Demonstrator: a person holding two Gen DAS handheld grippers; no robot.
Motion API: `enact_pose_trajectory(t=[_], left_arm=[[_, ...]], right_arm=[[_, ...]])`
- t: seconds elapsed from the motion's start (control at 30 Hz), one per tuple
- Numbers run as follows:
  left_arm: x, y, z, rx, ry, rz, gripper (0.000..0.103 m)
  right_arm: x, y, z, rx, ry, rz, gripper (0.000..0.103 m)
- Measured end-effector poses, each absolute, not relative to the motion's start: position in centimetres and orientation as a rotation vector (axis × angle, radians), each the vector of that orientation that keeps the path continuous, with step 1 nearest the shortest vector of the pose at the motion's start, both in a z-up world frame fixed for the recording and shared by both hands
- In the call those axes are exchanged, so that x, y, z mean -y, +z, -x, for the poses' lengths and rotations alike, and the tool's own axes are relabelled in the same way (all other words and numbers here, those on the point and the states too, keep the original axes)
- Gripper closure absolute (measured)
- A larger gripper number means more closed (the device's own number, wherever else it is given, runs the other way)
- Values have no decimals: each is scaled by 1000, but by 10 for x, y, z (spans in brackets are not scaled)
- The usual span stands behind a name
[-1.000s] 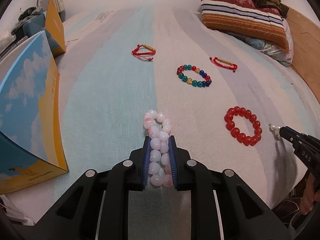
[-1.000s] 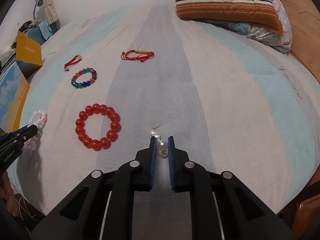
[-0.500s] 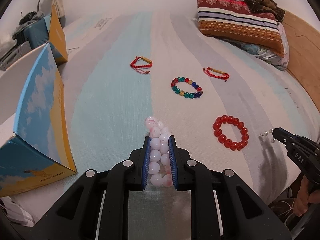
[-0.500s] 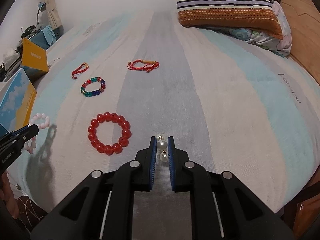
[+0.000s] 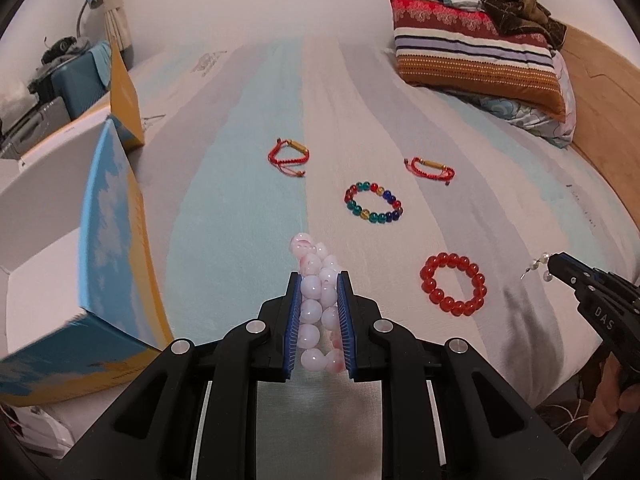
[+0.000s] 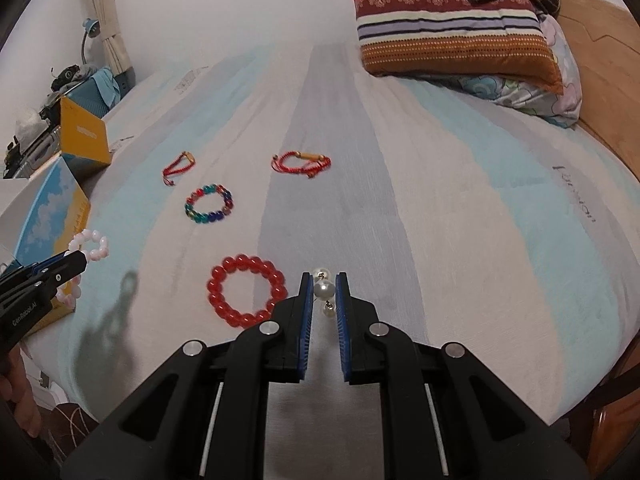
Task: Organize jewelry
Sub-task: 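Lift and carry the pink bracelet and pearl earring over the box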
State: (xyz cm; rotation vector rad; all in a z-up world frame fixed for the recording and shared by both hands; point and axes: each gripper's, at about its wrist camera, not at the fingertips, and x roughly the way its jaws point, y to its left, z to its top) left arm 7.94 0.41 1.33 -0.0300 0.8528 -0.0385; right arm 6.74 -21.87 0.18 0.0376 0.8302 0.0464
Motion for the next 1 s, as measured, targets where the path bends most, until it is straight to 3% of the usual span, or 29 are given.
enact_pose_trajectory(t=[0.53, 1.0], left_arm=[[-24, 68, -75, -801, -37, 28, 86], [-114, 117, -45, -741, 96, 71, 86]], right_arm=[[169, 39, -82, -843, 86, -36, 92], [58, 92, -88, -793, 234, 16, 92]])
